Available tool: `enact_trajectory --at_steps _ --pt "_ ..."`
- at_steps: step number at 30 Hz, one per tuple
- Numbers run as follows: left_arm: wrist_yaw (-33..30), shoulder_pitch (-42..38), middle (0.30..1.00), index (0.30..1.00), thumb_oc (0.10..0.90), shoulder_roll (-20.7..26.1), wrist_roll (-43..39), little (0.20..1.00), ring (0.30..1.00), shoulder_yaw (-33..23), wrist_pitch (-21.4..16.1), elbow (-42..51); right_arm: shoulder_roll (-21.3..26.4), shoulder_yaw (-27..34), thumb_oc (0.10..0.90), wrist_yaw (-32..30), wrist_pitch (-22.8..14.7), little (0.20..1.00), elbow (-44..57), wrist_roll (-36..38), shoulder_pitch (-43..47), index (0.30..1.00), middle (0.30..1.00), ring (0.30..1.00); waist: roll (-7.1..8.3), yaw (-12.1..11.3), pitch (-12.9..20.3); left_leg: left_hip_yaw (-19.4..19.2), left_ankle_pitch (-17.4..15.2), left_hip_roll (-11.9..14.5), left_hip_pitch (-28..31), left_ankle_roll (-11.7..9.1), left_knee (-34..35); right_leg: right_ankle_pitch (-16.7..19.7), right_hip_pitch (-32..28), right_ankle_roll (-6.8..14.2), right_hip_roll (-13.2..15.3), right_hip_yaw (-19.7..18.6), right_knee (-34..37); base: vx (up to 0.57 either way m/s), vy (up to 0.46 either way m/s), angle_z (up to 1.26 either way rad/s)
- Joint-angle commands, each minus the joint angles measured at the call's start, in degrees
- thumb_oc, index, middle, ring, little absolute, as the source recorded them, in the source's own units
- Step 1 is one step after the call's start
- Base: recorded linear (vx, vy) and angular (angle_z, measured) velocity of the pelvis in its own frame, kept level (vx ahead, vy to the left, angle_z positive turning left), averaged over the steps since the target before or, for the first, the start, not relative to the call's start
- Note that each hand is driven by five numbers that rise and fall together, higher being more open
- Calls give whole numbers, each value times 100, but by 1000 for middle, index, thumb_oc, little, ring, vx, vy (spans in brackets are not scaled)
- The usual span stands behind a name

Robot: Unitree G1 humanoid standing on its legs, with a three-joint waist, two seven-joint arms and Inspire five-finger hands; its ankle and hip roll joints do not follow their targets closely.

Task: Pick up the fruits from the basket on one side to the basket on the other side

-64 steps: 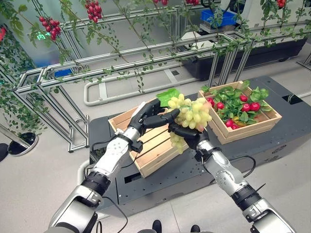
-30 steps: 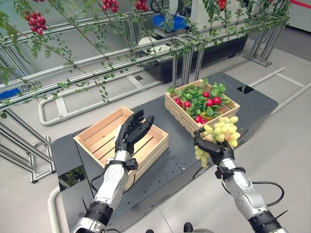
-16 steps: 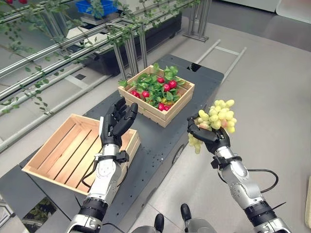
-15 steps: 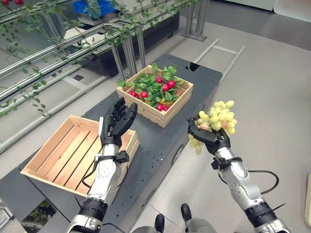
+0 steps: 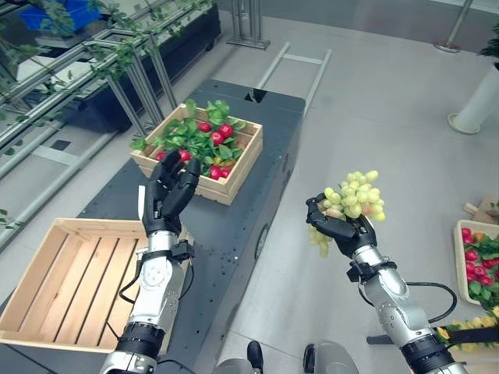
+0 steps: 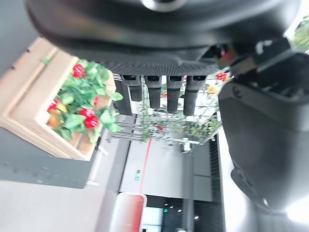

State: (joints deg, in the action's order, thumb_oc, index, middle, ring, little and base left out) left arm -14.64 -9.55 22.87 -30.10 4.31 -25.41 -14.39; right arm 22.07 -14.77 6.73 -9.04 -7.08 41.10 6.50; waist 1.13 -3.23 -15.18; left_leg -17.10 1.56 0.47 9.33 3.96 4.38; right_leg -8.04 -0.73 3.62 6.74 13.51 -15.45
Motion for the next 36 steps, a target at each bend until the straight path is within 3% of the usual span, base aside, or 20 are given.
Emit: enact_trajectory --at_steps 1,5,9,13,15,17,18,20,21,23,25,28,36 --pt "-354 -568 900 900 800 131 49 900 900 123 -566 162 -61 -10 400 115 -489 300 483 244 963 300 300 300 126 220 721 530 -770 -334 -674 -238 -793 274 -823 -8 -383 -432 1487 -164 -123 -91" --pt "-444 -973 900 900 800 -74 294 900 900 489 -335 59 -19 -5 400 76 -333 300 315 97 1160 300 300 300 121 334 791 536 -543 -316 -670 -298 -370 329 -935 -98 -494 -390 1747 -70 -77 -47" --pt "-330 -779 900 900 800 -222 451 900 900 626 -120 218 79 67 400 461 47 300 464 90 796 300 300 300 108 430 920 637 -502 -314 -450 -287 -155 300 -897 -186 -591 -363 1735 5 -68 -12" --pt "25 -407 900 900 800 -427 132 900 900 709 72 334 83 145 400 676 0 300 514 -100 515 300 300 300 203 456 945 632 -767 -357 -519 -315 -770 314 -846 -270 -620 -485 1697 -19 -65 -13" --pt "148 -102 900 900 800 -470 -38 900 900 772 164 451 188 153 400 657 2 300 640 -222 453 300 300 300 350 353 812 967 -1034 -416 -969 -367 -1935 410 -815 -311 -513 -626 1630 -86 -19 -1" --pt "152 320 900 900 800 -535 -178 900 900 655 171 542 267 118 400 923 32 300 770 -307 427 300 300 300 401 189 696 1681 -1170 -589 -1240 -283 -2650 447 -670 -322 -473 -995 1442 -101 82 -52" --pt "181 446 900 900 800 -535 -205 900 900 609 123 560 302 87 400 1020 34 300 819 -344 419 300 300 300 383 140 655 1879 -1144 -591 -1255 -256 -2627 410 -621 -328 -495 -1133 1317 -111 176 -109" --pt "181 670 900 900 800 -479 -390 900 900 550 -37 587 387 -141 400 1210 -137 300 811 -519 596 300 300 300 289 -10 580 2673 -1107 -658 -983 -152 -1748 207 -380 -302 -557 -1478 913 -123 221 -101" --pt "192 659 900 900 800 -454 -459 900 900 573 -22 548 356 -227 400 1204 -174 300 779 -559 676 300 300 300 215 -31 584 2838 -1033 -711 -885 -117 -1379 127 -269 -283 -587 -1494 743 -164 247 -129" --pt "-98 415 900 900 800 -432 -436 900 900 726 184 359 333 -362 400 939 -13 300 839 -525 818 300 300 300 152 50 525 2587 -840 -598 -755 -85 -1005 184 -45 -149 -546 -1398 529 -188 189 -122" --pt "-168 25 900 900 800 -404 -503 900 900 856 82 99 483 -504 400 1149 -36 300 928 -405 1008 300 300 300 165 112 477 2676 -687 -619 -785 -95 -761 319 131 -44 -519 -1471 670 -226 122 -52" --pt "-209 -29 900 900 800 -437 -453 900 900 916 95 -25 604 -619 400 1828 268 300 973 -146 960 300 300 300 132 164 492 2574 -668 -606 -715 -61 -607 401 159 17 -498 -1491 782 -97 134 -43" --pt "-295 -6 900 900 800 -455 -360 900 900 987 155 -246 606 -451 400 1887 316 300 1022 224 407 300 300 300 141 346 685 2322 -734 -598 -458 42 -379 534 25 98 -531 -1598 1027 -10 71 -14"
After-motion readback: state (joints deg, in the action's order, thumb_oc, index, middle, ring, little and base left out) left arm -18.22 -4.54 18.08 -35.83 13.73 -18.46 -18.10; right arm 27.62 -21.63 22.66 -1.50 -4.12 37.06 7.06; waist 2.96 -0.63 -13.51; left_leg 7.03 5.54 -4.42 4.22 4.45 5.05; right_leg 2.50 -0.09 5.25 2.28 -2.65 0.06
